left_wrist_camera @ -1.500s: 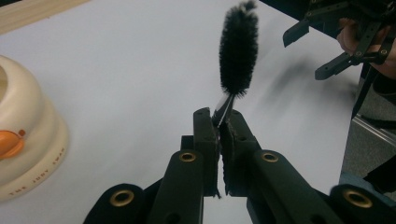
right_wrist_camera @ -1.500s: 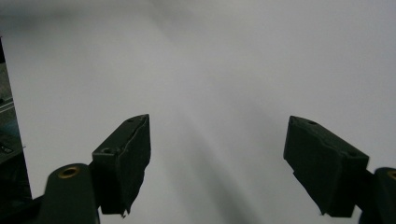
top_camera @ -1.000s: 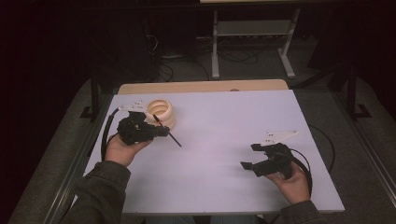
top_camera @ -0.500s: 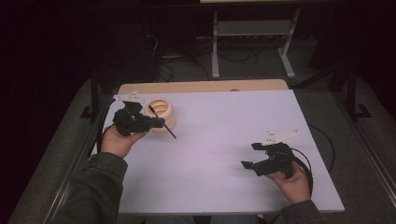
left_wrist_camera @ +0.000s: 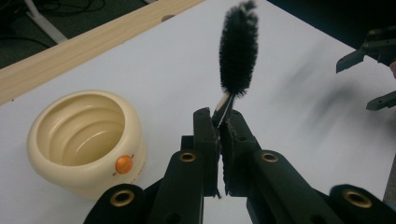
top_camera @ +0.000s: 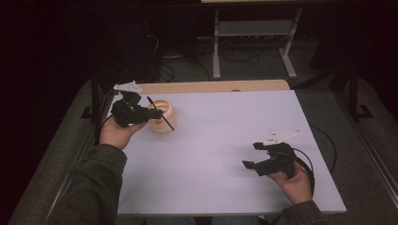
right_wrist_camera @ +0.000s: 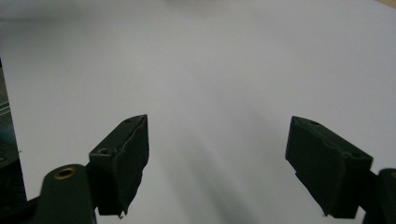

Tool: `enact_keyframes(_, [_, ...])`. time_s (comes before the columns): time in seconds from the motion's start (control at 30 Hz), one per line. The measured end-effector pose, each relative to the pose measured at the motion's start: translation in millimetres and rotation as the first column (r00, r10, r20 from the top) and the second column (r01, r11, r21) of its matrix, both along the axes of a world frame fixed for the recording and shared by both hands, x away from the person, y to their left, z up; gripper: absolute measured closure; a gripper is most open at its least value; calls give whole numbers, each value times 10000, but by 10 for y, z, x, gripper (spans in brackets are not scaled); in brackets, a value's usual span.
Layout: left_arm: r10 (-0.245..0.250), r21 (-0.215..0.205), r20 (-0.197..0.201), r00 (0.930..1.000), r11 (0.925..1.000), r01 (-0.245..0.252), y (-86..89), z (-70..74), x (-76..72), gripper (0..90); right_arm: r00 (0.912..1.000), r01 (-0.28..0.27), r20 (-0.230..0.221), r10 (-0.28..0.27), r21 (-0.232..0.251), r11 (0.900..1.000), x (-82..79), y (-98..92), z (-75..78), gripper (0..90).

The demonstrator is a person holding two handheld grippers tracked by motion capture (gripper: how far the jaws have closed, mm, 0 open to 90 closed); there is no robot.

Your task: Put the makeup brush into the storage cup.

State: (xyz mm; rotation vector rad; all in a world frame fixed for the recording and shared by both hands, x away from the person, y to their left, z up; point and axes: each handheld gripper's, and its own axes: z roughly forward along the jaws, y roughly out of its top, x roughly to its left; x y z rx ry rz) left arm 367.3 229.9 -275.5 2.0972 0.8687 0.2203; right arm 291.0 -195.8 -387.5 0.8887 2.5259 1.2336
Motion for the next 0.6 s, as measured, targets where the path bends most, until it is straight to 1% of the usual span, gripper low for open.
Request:
enact_keyframes(0.03, [-19,68,41,10000,10000,19,2,11,9,859,10000,-13,21,13,-4,10000,2,-3,0,205])
enact_keyframes(0.27, [235,120,46,9997,9997,-235,30,82,76,859,10000,8,39,-9,61,10000,4,-23,10,204])
enact_keyframes(0.33, [220,180,51,9997,9996,-221,43,98,91,859,10000,13,23,-13,63,10000,4,-24,10,204])
enact_keyframes(0.4, [311,99,56,9995,9995,-311,44,110,100,860,10000,11,33,-11,47,10000,5,-24,11,204])
enact_keyframes(0.53, [326,133,65,9994,9994,-327,52,120,110,859,10000,20,3,-20,85,10000,7,-21,8,204])
enact_keyframes(0.57, [403,162,60,9992,9991,-404,65,133,126,859,10000,20,3,-20,85,10000,7,-21,8,204])
enact_keyframes(0.6, [404,186,54,9992,9990,-405,77,138,133,859,10000,18,34,-19,29,10000,7,-23,11,204])
